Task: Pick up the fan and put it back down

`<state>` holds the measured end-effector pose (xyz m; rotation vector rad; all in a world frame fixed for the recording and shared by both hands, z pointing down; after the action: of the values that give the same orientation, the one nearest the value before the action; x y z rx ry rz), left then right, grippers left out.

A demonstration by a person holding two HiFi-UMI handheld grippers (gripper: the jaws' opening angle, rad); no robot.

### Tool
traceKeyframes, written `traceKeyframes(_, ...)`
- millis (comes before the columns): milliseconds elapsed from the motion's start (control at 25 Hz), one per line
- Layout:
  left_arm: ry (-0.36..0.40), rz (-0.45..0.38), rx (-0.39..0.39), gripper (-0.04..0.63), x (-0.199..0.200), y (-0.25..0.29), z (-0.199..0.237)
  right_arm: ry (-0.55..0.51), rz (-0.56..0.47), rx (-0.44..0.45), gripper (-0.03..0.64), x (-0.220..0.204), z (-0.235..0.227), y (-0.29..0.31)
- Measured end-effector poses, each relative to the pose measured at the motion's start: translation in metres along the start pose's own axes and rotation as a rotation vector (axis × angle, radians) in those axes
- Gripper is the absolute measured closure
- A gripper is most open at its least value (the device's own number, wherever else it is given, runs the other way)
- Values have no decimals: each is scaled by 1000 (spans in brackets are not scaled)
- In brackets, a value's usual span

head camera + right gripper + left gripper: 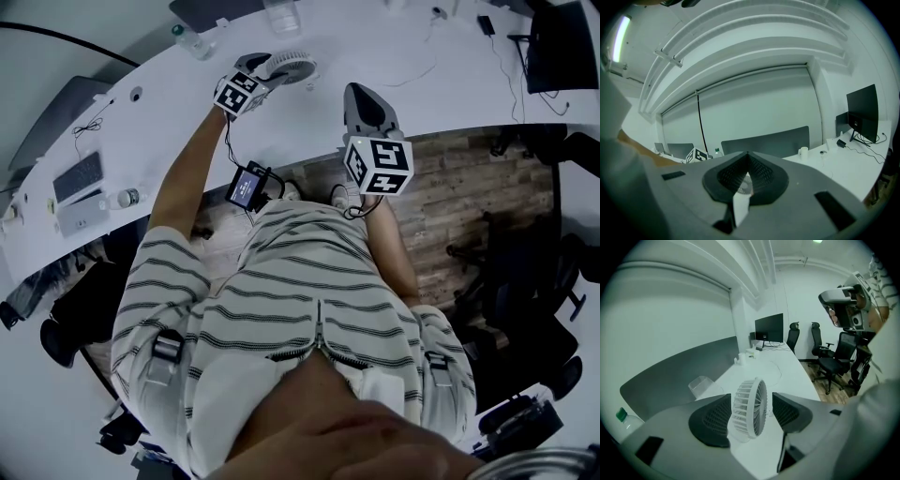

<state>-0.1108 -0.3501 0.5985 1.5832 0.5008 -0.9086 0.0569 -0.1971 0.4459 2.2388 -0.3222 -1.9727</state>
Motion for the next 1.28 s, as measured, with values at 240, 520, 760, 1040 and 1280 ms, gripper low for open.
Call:
traceKeyframes(240,-58,-122,100,400,23,-23,-14,-2,-5,11,611,2,2,-5)
traceKeyframes(520,-87,-230,321,586,54,-55,-42,-9,-9,31,611,3,7,-6)
traceKeyframes(760,-203,-222,433,588,61,-68,-68,-14,-15,49,611,4,11,-8)
traceKeyframes(1040,-290,-328,507,589,91,-97,-102,-14,-19,60,611,4,13,-8)
traceKeyframes(1280,-305,-373,535,589,112,-110,-119,-17,-21,68,611,4,15,-9)
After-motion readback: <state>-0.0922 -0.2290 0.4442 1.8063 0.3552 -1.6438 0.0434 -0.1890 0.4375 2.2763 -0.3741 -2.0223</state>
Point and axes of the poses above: the fingertips, and each gripper's own axes: y forward along the fingers, z to its left, x out of its top, the point moved 4 cm from there along -y, backward along the fingers, and after that the axes turned 12 degrees about -x, right-handed, at the moved point
